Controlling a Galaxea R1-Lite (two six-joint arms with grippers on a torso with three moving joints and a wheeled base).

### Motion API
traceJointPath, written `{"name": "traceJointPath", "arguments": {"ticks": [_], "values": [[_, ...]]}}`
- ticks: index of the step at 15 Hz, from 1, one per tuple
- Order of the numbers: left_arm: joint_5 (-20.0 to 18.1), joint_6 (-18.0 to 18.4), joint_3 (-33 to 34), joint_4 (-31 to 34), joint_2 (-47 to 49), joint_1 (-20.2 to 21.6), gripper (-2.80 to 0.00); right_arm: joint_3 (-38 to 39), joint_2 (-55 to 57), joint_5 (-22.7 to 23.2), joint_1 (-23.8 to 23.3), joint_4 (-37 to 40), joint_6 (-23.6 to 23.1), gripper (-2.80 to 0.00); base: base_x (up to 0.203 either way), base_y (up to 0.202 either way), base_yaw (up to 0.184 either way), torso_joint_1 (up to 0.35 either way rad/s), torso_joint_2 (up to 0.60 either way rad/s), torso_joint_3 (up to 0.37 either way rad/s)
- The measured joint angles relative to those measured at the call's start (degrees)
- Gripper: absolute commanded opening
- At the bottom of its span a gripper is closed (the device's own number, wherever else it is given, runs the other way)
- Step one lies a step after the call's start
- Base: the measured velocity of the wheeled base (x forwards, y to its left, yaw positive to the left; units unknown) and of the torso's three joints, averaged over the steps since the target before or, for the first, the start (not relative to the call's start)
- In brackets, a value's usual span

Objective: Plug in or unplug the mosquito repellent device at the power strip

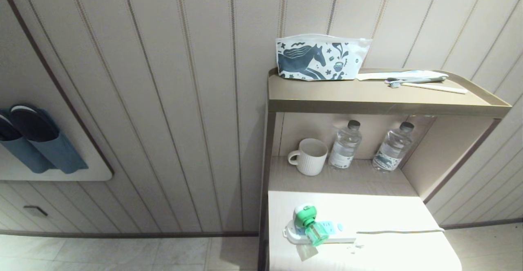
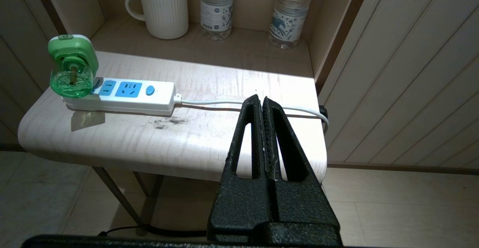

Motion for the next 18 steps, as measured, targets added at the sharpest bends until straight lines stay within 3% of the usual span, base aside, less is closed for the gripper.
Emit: {"name": "traceJointPath", "arguments": {"ticks": [18], "values": [[-0.02, -0.06, 0.0, 0.0, 0.0, 0.0, -2.8, 0.05, 0.0, -0.96, -0.02, 0.0, 2.23, -2.8, 0.0, 0.0, 0.0, 0.0, 0.0, 0.0]]}}
